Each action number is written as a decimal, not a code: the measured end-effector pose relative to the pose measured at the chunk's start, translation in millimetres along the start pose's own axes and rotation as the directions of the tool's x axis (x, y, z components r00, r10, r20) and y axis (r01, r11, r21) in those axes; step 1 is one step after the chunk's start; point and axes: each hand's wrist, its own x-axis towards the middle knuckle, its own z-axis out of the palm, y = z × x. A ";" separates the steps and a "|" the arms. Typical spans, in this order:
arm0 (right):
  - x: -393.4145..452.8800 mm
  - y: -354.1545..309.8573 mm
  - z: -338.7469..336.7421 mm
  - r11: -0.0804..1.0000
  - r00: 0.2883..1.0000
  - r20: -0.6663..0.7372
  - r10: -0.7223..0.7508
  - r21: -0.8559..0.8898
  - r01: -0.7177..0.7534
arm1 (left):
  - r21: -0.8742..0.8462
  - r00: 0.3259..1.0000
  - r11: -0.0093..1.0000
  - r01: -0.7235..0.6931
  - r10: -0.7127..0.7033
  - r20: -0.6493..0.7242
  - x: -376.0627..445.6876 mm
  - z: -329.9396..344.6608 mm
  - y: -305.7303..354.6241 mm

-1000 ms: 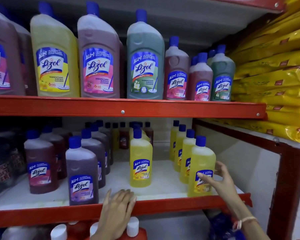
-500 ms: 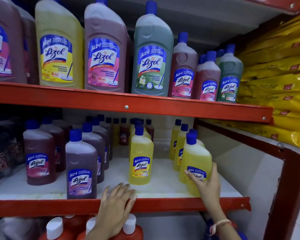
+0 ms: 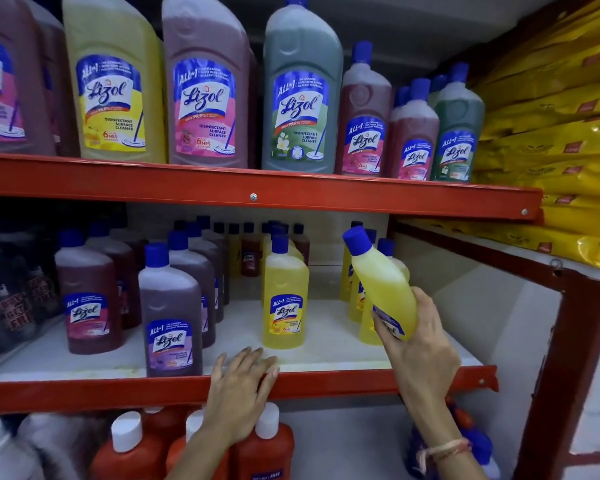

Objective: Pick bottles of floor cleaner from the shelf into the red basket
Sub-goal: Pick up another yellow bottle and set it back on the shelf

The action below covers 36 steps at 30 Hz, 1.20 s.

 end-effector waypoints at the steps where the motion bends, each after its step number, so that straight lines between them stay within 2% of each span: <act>1: 0.7 -1.1 -2.1 1.000 1.000 0.015 0.018 0.023 -0.018 | 0.000 1.000 1.000 0.000 0.000 -0.003 0.4 0.3 -0.6; 3: 3.7 -2.1 -5.3 0.988 0.994 0.076 0.077 0.125 -0.086 | 0.003 1.000 1.000 -0.003 0.003 0.004 1.4 -0.2 -1.2; 5: 7.9 -1.6 -8.1 0.918 0.971 0.194 0.140 0.342 -0.201 | -0.015 1.000 1.000 -0.004 0.004 0.008 0.8 -0.9 -0.4; 6: 10.2 -1.3 -10.0 0.824 0.948 0.270 0.169 0.489 -0.286 | -0.019 1.000 1.000 -0.004 0.004 0.011 0.0 -0.7 -0.5; 8: 13.6 -0.8 -13.3 0.528 0.866 0.454 0.209 0.693 -0.490 | -0.009 1.000 1.000 -0.002 0.002 0.015 -0.2 0.1 -1.7; 9: 14.7 -0.4 -13.2 0.386 0.814 0.546 0.201 0.719 -0.578 | 0.002 1.000 1.000 -0.001 0.001 0.018 0.1 0.5 -2.8; 11: 17.2 1.7 -8.3 0.177 0.701 0.701 0.128 0.680 -0.712 | 0.025 0.998 1.000 -0.001 -0.001 0.057 1.5 -0.3 -4.0; 14: 16.5 7.7 5.2 -0.116 0.571 0.819 -0.052 0.563 -0.818 | 0.044 0.998 0.999 0.004 -0.007 0.069 2.8 1.0 -4.1; 16: 14.1 13.5 15.1 -0.231 0.547 0.822 -0.159 0.508 -0.830 | 0.042 0.999 0.999 -0.005 0.003 0.041 2.8 1.7 -4.2; 18: 11.3 16.3 22.2 -0.287 0.543 0.807 -0.231 0.477 -0.831 | 0.048 1.000 0.999 -0.019 0.019 0.015 2.0 3.9 -4.5; 22: 10.4 21.6 31.0 -0.277 0.552 0.785 -0.282 0.485 -0.830 | 0.031 1.000 0.999 -0.011 0.010 0.020 1.7 3.2 -2.6; 26: 18.7 35.2 33.5 -0.189 0.542 0.802 -0.250 0.509 -0.840 | 0.042 0.999 0.999 0.014 -0.016 0.052 0.2 0.4 -0.9; 28: 28.4 43.0 34.0 -0.071 0.535 0.815 -0.222 0.534 -0.843 | 0.033 0.998 0.999 0.025 -0.027 0.059 -0.1 0.2 0.7; 32: 50.8 63.1 34.6 0.261 0.549 0.824 -0.139 0.565 -0.783 | 0.013 0.998 0.998 0.055 -0.055 -0.009 1.1 3.8 2.9; 33: 54.4 68.8 35.1 0.306 0.547 0.829 -0.114 0.553 -0.775 | 0.007 0.998 0.998 0.062 -0.062 -0.025 1.6 5.4 3.6; 36: 58.1 87.7 40.6 0.352 0.527 0.847 -0.073 0.517 -0.780 | 0.001 0.997 0.998 0.065 -0.065 -0.039 3.4 5.7 5.9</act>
